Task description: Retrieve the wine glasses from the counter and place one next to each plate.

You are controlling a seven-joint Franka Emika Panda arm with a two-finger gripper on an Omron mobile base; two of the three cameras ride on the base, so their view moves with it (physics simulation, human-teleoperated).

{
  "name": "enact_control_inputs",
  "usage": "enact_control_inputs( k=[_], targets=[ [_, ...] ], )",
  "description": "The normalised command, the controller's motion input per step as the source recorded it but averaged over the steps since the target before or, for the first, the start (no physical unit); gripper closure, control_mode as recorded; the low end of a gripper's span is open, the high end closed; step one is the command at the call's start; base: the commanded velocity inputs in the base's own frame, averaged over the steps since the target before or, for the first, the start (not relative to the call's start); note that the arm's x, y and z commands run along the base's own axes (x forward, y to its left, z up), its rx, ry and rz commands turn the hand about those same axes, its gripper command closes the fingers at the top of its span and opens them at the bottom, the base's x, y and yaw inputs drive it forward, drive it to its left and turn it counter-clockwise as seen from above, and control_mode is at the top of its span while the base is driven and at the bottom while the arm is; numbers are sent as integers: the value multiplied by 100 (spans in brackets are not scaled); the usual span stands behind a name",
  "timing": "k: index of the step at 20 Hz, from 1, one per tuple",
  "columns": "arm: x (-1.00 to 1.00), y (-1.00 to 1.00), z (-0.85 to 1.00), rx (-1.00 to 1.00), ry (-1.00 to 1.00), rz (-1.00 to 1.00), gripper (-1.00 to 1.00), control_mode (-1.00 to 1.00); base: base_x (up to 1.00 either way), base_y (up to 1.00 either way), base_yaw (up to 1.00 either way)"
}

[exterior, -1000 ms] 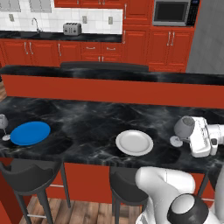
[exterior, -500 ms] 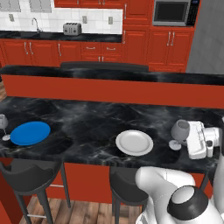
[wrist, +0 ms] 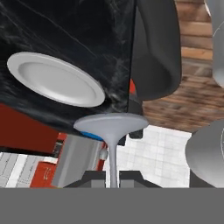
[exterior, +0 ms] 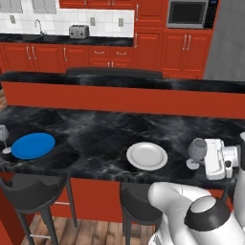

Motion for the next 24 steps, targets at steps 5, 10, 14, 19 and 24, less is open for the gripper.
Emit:
enact_control_inputs(
  k=[5,10,14,19,24],
  targets=[
    [34,-1,-24,0,0,0,100,-100,0,0,0],
    [43,-1,-18,0,0,0,100,-100,0,0,0],
    [29,-11,-23,0,0,0,100,-100,0,0,0],
    [28,-12,-30,0,0,0,100,-100,0,0,0],
    [32,-6,-31,0,0,0,100,-100,0,0,0]
  ],
)
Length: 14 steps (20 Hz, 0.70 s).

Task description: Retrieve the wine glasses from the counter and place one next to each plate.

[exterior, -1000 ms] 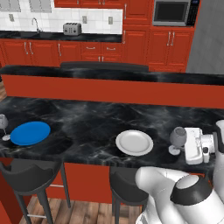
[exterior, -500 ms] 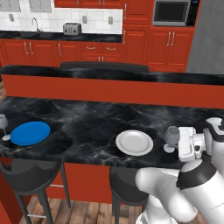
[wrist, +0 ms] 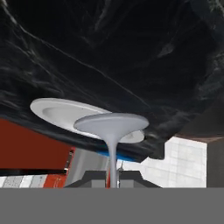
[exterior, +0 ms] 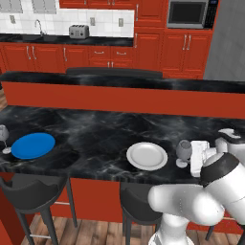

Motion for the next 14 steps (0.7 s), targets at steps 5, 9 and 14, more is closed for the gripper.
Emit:
enact_control_inputs(
  k=[5,9,14],
  targets=[
    [28,-9,-27,0,0,0,100,-100,0,0,0],
    [13,-23,-26,0,0,0,100,-100,0,0,0],
    [12,-24,-25,0,0,0,100,-100,0,0,0]
  ],
)
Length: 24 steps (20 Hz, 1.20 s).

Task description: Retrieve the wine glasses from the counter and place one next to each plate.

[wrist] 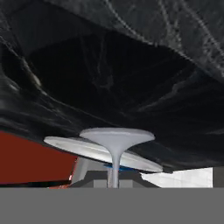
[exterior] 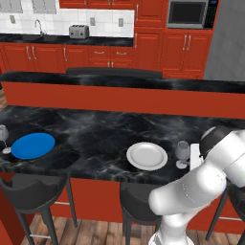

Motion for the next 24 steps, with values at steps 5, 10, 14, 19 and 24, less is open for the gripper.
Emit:
enact_control_inputs(
  k=[5,10,14,19,24],
  targets=[
    [18,-14,-22,0,0,0,100,-100,0,0,0],
    [17,-12,-24,0,0,0,100,-100,0,0,0],
    [3,-19,-19,0,0,0,-100,-100,0,0,0],
    [-12,-38,4,2,-1,0,-100,-100,0,0,0],
    [-71,-34,58,10,-7,0,-100,-100,0,0,0]
  ],
)
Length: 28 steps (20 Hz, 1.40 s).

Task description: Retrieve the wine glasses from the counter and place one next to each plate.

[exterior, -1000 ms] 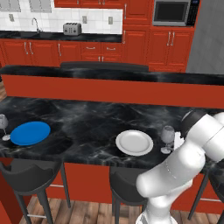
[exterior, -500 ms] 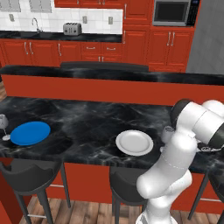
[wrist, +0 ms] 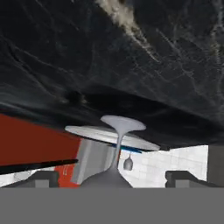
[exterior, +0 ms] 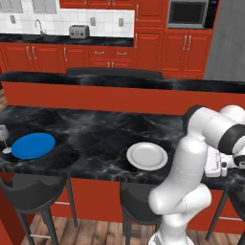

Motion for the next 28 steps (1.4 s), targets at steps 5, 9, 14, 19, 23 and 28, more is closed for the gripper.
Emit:
enact_control_inputs(
  k=[5,9,14,19,23,28],
  targets=[
    [-83,-1,100,6,-25,0,-100,-100,0,0,0],
    [-54,2,100,3,-19,0,-100,-100,0,0,0],
    [-36,5,100,0,-19,0,-100,-100,0,0,0],
    [-32,29,100,0,-20,0,-100,-100,0,0,0],
    [-41,76,61,-3,-30,-4,-100,-100,0,0,0],
    [-48,91,39,-8,-45,-12,-100,-100,0,0,0]
  ],
)
